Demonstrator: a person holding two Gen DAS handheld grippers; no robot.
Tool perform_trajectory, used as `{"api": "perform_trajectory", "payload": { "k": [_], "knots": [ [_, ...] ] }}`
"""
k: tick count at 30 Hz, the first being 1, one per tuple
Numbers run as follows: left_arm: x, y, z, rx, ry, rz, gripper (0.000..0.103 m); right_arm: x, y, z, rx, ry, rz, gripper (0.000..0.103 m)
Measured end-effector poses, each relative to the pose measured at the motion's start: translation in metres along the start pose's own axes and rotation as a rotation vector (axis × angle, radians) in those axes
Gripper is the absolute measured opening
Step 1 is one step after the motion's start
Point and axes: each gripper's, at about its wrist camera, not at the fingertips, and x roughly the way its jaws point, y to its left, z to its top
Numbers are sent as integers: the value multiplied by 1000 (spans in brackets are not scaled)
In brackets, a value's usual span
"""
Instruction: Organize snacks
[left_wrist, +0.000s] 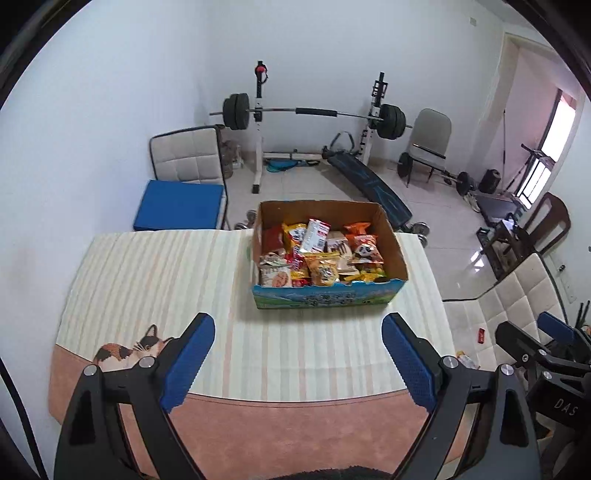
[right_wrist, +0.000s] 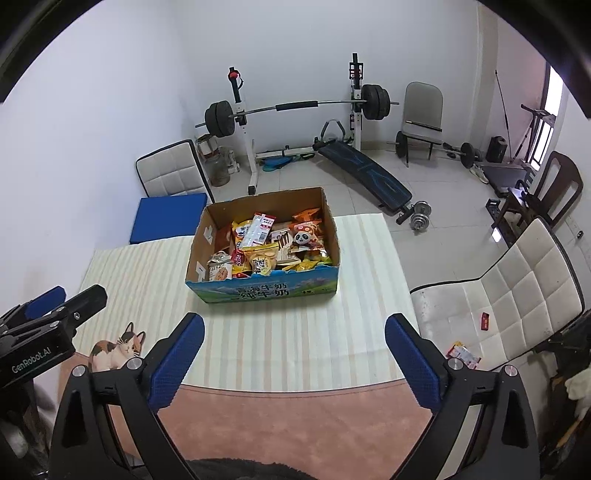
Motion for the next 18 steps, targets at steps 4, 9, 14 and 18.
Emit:
{"api": "perform_trajectory", "payload": {
  "k": [4,9,14,18],
  "knots": [
    [-1,0,0,-2,-33,-3,103,1,-2,1,2,-2,-12,102],
    [1,0,-1,2,-26,-1,103,4,0,5,-9,-17,-24,102],
    [12,-4,1,8,-20,11,103,16,0,8,-16,-39,-48,102],
    [25,-7,5,7,-29,22,103,29,2,13,-7,-45,-54,102]
  ]
}}
